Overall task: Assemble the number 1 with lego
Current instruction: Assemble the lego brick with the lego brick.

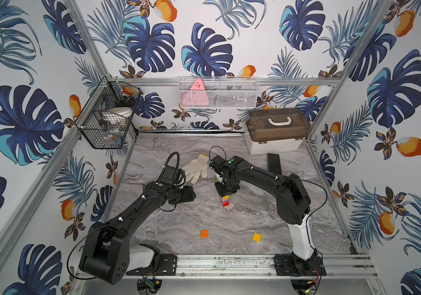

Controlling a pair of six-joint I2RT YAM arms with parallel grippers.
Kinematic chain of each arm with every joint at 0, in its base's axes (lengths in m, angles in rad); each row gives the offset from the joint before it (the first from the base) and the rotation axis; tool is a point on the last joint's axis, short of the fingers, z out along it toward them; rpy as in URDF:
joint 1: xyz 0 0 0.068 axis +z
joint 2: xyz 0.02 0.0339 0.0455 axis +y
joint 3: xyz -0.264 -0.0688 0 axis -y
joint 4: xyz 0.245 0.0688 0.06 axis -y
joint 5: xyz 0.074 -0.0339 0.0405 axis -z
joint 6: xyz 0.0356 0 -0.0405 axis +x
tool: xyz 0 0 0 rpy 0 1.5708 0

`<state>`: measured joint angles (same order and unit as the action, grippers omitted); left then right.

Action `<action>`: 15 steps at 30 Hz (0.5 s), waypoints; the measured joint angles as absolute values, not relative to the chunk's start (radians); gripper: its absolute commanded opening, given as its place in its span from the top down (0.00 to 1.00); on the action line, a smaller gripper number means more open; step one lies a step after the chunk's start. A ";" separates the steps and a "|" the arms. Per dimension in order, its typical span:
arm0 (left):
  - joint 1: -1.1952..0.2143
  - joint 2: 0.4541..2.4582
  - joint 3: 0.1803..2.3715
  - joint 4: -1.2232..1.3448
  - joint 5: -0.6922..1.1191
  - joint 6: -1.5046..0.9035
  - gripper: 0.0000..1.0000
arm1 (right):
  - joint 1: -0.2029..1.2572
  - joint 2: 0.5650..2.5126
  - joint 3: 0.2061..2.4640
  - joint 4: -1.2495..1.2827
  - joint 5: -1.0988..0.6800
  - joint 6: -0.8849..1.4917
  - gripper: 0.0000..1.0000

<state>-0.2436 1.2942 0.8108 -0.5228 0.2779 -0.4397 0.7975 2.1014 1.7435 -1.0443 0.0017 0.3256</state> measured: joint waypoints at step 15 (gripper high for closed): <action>-0.244 1.297 0.811 -0.523 0.284 -0.440 0.33 | 0.790 2.154 1.787 -1.083 -0.028 0.352 0.86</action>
<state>-0.2436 1.2968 0.8108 -0.5228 0.2836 -0.4397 0.7898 2.1540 1.7866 -1.0832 -0.0284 0.3519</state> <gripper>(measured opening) 0.666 0.342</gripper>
